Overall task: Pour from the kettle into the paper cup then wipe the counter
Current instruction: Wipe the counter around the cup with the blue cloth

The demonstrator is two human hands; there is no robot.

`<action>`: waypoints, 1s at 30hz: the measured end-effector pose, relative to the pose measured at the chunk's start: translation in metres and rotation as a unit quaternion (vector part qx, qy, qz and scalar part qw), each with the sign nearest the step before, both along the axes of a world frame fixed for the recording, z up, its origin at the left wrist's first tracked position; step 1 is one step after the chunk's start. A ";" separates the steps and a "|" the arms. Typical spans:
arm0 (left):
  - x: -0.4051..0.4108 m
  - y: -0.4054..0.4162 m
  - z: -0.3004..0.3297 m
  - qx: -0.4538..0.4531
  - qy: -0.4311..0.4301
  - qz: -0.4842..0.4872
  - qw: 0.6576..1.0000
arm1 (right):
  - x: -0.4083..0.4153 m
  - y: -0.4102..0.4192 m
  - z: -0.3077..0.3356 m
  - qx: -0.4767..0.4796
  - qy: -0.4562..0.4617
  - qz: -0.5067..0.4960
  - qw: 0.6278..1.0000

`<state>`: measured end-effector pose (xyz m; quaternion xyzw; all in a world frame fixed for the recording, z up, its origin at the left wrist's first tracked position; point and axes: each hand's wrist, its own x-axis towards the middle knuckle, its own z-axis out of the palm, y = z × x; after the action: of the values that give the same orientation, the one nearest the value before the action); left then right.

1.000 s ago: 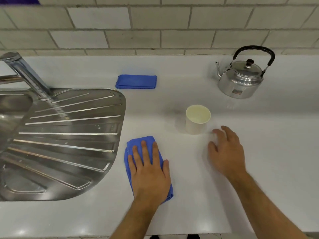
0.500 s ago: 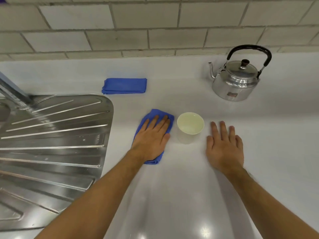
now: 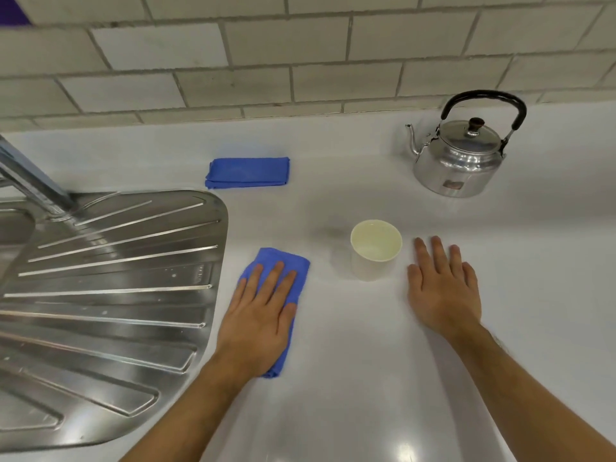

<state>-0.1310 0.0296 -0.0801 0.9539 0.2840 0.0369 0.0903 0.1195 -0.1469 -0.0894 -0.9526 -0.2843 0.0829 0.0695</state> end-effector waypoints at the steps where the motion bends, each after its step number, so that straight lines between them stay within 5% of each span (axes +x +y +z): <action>1: 0.002 0.006 0.001 0.002 -0.003 0.026 1.000 | 0.000 0.000 0.000 0.002 0.000 -0.001 1.000; 9: 0.062 0.084 -0.010 0.015 0.033 0.116 0.993 | -0.002 0.003 -0.004 -0.003 -0.034 -0.007 0.999; 17: 0.134 0.095 -0.012 0.001 0.044 -0.052 0.998 | -0.004 0.004 -0.006 -0.006 -0.047 -0.006 0.999; 30: 0.244 0.095 -0.005 0.036 0.021 -0.186 0.982 | -0.006 0.005 -0.005 -0.005 -0.046 -0.009 0.999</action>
<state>0.1133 0.1245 -0.0856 0.9932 0.1018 0.0094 0.0552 0.1139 -0.1423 -0.0948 -0.9584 -0.2778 0.0403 0.0520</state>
